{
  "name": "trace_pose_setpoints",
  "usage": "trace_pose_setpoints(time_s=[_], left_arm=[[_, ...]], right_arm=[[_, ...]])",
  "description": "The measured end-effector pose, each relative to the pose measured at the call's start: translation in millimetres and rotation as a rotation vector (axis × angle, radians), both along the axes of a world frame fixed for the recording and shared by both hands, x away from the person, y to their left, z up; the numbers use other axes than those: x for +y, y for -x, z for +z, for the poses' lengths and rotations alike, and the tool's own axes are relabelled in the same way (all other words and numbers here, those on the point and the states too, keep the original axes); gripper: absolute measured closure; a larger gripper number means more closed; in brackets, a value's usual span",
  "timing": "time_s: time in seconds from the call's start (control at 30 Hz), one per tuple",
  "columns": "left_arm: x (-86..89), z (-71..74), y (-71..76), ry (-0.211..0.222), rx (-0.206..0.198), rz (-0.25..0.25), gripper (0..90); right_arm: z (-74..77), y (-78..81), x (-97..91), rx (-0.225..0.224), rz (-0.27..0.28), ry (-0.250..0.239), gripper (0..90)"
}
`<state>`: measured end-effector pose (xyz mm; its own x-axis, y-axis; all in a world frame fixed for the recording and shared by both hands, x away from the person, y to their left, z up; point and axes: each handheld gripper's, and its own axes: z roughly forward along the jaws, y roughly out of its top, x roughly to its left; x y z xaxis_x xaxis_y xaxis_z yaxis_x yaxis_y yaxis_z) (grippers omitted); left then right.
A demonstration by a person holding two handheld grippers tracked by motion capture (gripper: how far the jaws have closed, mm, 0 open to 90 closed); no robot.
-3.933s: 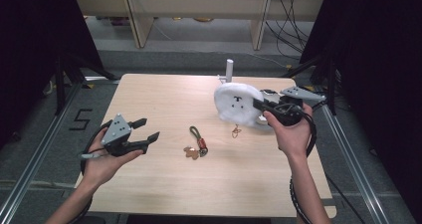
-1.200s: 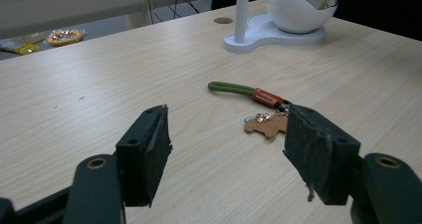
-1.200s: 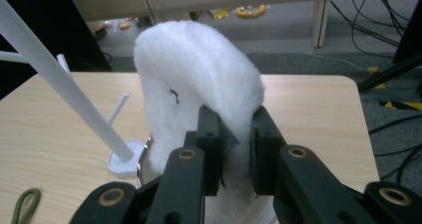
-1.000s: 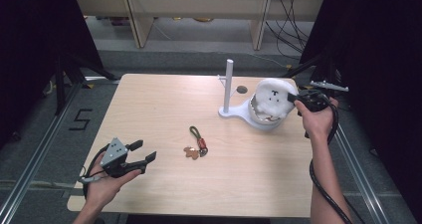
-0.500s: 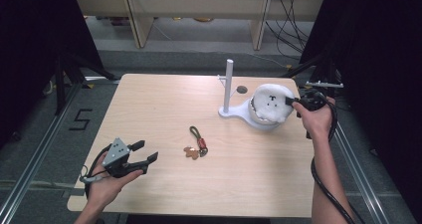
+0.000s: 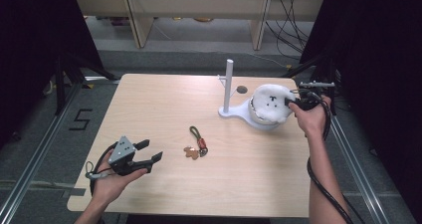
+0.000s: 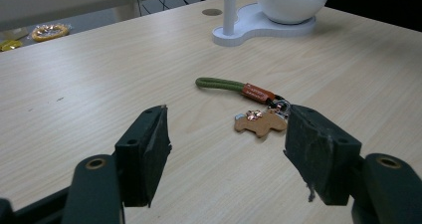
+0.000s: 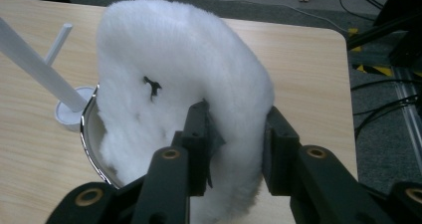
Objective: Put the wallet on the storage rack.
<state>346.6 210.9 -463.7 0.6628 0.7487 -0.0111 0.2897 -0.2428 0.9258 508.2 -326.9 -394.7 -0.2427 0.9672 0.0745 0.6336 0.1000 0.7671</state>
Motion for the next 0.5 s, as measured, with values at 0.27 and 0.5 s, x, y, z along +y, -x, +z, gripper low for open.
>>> trace_pose_setpoints(time_s=[0.27,0.5], left_arm=[[-6.9,0.0,-5.7,-0.005,0.011,-0.020,33.0],[-13.7,0.4,-11.5,0.003,0.021,-0.037,33.0]], right_arm=[[2.0,2.1,0.2,-0.022,-0.035,0.022,53.3],[9.4,8.3,-0.4,-0.079,-0.071,0.006,47.4]])
